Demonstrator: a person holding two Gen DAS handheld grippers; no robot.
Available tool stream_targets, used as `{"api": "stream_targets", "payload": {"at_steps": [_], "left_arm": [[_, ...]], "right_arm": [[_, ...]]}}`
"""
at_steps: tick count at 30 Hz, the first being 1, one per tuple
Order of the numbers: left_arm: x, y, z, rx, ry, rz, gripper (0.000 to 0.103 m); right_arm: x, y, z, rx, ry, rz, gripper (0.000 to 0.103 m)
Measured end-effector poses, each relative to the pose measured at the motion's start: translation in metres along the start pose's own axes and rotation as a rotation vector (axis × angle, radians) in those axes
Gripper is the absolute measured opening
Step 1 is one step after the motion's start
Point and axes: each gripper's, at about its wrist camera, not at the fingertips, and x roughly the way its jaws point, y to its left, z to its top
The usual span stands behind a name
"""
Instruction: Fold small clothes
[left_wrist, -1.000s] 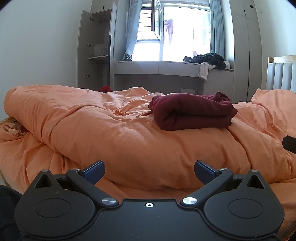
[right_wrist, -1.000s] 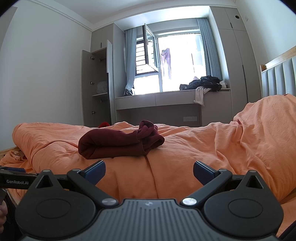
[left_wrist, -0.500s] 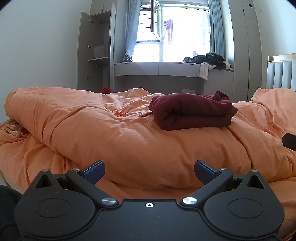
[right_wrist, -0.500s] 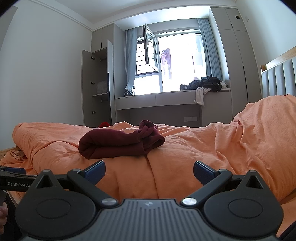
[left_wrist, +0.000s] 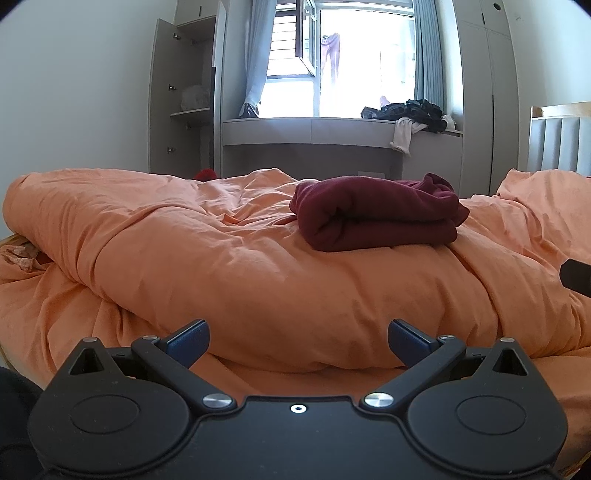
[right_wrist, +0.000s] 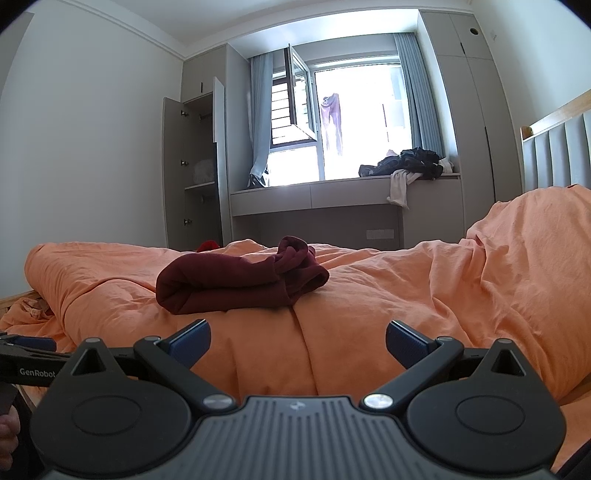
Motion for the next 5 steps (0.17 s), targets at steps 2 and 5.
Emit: {"api": "stream_targets", "payload": {"at_steps": [2,5], "left_arm": [[0.0004,0.0001,0.0009,-0.001,0.002,-0.001,0.103],[0.0004,0.0001,0.0008,0.0,0.001,0.001,0.103]], "right_arm": [[-0.0001,0.0003,0.0,0.0,0.001,-0.001,0.103],[-0.0001,0.0007,-0.0001,0.0,0.001,-0.002,0.103]]}}
